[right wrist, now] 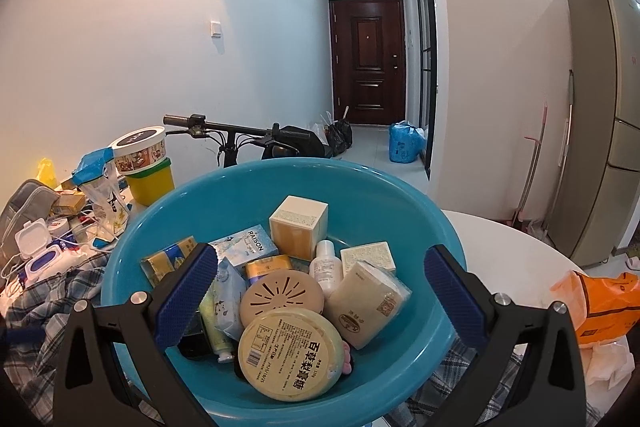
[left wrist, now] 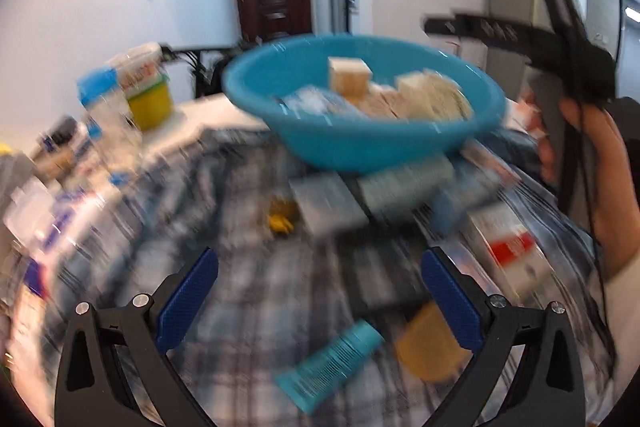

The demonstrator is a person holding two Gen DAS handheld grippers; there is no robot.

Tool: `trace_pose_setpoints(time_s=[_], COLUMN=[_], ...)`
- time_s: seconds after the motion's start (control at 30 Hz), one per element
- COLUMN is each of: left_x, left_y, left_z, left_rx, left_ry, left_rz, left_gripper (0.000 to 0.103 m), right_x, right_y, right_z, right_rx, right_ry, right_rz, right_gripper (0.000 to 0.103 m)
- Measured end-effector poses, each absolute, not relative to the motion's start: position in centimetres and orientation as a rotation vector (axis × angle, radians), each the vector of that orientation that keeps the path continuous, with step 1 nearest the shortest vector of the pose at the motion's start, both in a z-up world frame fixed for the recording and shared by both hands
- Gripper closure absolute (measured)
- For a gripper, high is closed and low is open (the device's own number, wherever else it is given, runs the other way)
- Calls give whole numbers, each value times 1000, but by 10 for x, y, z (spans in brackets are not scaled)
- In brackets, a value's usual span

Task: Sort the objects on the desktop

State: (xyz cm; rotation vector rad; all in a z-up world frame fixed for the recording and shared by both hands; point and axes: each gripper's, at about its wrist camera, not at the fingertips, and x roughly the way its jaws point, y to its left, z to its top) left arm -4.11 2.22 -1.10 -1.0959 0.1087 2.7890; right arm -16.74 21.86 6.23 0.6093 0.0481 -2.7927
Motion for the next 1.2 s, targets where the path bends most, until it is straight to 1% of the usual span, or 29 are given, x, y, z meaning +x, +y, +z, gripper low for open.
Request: trace_pose_setpoints(time_s=[0.1,0.23,0.33,0.53,0.57,0.6,0.63,0.8,0.97,1.07,1.2], left_x=[-44,-58,-66,-74,-76,-78,-78,-79,-69,-56,-45], left_y=[41,67,72,60,60,61,62,58,47,46,48], left_z=[-23,-32,-40,-50,-52,-53,-54,-53,-41,-31,-23], left_rx=[-1144,-1222,-1272,-1310,-1311,-1319,-1314,-1299,-1193,-1092,-999], left_ry=[111,194,231,130,132,143,139,80,1,31,92], left_rz=[2710,2683,2697,2682,2681,2674,2664,2636,2674,2752,2799], left_gripper=[0,0,0,0,1,6,25,25,26,27,29], right_x=[-167,-167,-169,-171,-170,-170,-169,-166,-161,-154,-149], right_y=[217,213,213,216,215,215,214,209,203,207,223], right_z=[62,61,58,58,58,58,58,58,63,72,77], right_rx=[612,622,639,651,648,645,641,624,606,569,632], right_ry=[61,99,116,89,90,92,95,136,164,153,114], right_rz=[-2791,-2796,-2797,-2800,-2799,-2800,-2801,-2808,-2800,-2781,-2740], right_gripper=[0,0,0,0,0,0,0,0,0,0,0])
